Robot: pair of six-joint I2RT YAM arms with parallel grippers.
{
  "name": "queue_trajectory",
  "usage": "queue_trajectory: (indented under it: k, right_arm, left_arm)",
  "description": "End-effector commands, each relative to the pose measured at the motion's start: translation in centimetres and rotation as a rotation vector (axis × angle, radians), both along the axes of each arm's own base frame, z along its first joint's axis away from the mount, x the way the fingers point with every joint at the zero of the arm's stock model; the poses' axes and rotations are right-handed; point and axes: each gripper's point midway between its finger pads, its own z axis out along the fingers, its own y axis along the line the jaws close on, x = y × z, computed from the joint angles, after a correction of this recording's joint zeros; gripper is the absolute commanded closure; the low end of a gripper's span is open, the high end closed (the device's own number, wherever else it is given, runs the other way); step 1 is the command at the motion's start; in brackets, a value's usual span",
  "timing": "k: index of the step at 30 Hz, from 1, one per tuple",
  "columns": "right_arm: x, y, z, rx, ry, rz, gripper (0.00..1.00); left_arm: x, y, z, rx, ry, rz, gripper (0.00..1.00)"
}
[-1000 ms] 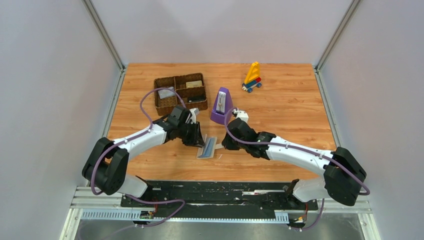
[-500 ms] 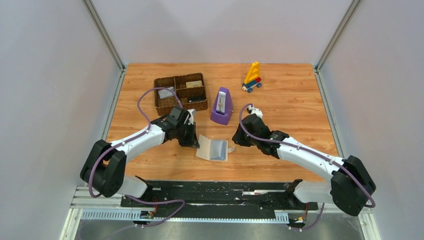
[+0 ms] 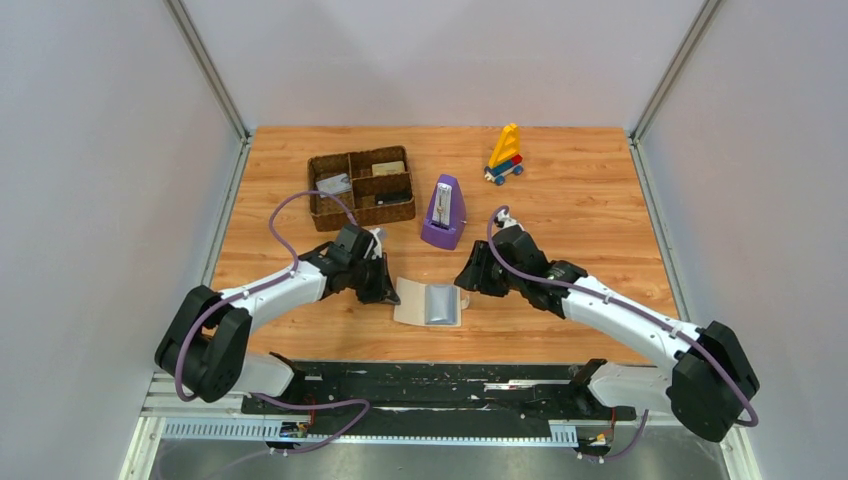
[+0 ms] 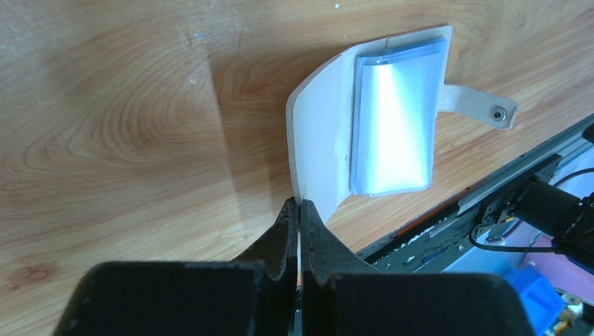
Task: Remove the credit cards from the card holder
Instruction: Open the card holder at the center of the board.
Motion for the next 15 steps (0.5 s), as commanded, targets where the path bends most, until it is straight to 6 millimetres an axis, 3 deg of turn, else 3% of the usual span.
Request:
queue_trajectory:
  k: [1, 10, 15]
  right_arm:
    - [-0.3, 2.4, 0.4, 0.099, 0.038, 0.054, 0.56]
    - [-0.9, 3.8, -2.4, 0.145, 0.128, 0.077, 0.57]
    - [-0.8, 3.6, -4.5, 0.104, 0.162, 0.057, 0.55]
  left_arm:
    - [0.4, -0.8, 0.9, -0.072, -0.022, 0.04, 1.0]
    - [-0.1, -1.0, 0.5, -0.105, -0.006, 0.063, 1.0]
    - [-0.3, -1.0, 0.3, -0.114, 0.001, 0.066, 1.0]
